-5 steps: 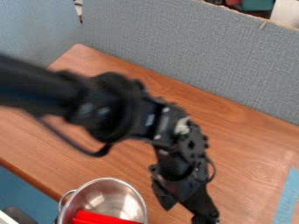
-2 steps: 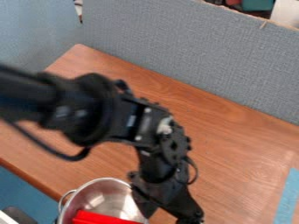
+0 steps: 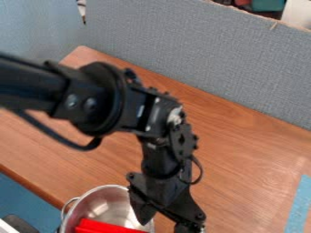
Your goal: Put the red object in the metal pot
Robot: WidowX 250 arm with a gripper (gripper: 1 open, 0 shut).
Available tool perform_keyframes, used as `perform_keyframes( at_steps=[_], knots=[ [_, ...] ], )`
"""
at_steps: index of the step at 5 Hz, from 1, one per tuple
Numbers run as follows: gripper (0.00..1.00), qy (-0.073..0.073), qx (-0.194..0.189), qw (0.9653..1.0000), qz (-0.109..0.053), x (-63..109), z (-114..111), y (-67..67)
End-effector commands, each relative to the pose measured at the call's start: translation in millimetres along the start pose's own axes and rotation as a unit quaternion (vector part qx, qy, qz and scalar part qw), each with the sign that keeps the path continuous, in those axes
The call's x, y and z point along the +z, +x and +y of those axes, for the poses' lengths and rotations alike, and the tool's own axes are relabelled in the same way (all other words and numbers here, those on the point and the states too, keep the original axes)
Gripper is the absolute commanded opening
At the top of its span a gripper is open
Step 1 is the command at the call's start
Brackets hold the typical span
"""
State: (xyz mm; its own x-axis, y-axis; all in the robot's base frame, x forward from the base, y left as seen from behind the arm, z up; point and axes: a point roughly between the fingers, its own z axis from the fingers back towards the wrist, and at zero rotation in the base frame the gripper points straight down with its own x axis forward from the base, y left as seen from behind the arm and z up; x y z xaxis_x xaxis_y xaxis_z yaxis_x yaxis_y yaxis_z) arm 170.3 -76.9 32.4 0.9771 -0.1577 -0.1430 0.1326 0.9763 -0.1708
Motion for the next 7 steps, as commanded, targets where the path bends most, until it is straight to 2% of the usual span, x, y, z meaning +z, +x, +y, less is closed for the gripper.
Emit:
perform_keyframes(
  at_steps=[1, 2, 3, 4, 5, 6, 7],
  knots=[
    [1.00, -0.009, 0.092, 0.9957, -0.006, 13.1, 8.9, 8.4],
    [1.00, -0.025, 0.197, 0.9801, -0.015, 30.6, 23.0, 16.4],
    [1.00, -0.038, 0.282, 0.9579, -0.036, 39.4, 37.5, 36.9],
    [1.00, -0.049, 0.310, 0.9485, -0.045, 23.7, 42.8, 28.7],
    [1.00, -0.051, 0.332, 0.9401, -0.059, 6.5, 50.2, 17.0],
    [1.00, -0.063, 0.366, 0.9260, -0.069, 28.9, 67.9, 39.8],
    [1.00, -0.049, 0.394, 0.9153, -0.068, 44.4, 85.3, 56.3]
  ],
)
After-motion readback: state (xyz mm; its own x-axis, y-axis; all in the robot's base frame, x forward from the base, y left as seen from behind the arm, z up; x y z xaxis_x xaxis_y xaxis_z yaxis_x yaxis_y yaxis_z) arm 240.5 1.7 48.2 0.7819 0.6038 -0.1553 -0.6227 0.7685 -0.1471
